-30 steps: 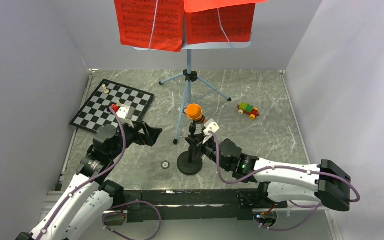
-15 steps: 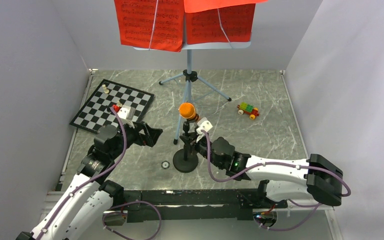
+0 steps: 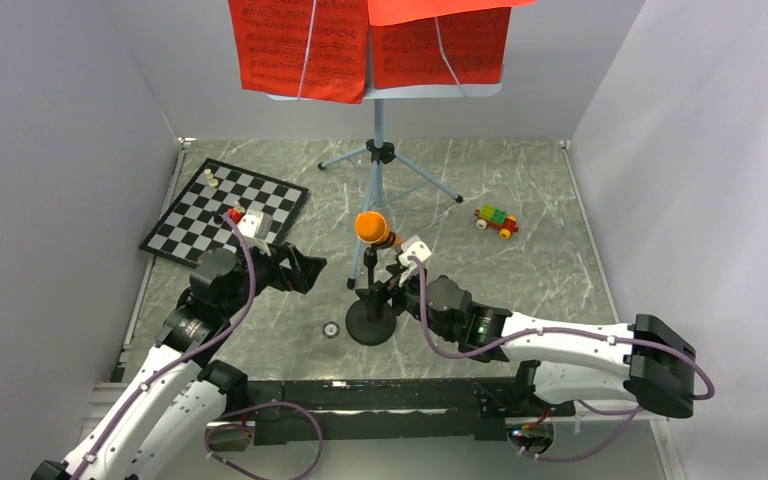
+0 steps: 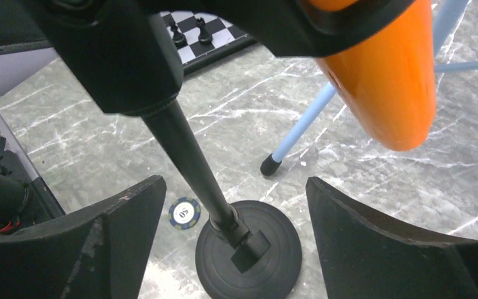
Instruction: Pack up the instrument practice props
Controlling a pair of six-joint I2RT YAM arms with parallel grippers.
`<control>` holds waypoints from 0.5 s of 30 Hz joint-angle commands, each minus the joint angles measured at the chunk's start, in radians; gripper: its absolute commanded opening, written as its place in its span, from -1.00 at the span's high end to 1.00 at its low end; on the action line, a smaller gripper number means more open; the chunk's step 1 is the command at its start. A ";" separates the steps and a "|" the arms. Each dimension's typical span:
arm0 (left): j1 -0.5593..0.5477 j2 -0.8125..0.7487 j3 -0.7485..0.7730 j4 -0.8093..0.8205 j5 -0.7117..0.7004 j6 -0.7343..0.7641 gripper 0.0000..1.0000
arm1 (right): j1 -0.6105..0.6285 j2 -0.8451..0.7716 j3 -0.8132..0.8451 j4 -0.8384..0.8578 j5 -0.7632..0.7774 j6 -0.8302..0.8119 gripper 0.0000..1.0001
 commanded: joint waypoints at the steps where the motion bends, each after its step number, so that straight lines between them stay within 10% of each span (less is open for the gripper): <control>1: 0.001 -0.004 0.018 0.041 0.013 -0.002 -0.99 | 0.005 -0.088 0.040 -0.130 0.022 0.042 -0.85; 9: 0.001 -0.012 0.015 0.123 0.092 0.005 -0.99 | -0.001 -0.282 0.047 -0.426 0.024 0.130 -0.98; 15: 0.001 -0.037 -0.120 0.484 0.355 -0.032 -0.99 | -0.152 -0.339 0.002 -0.490 -0.077 0.308 -0.90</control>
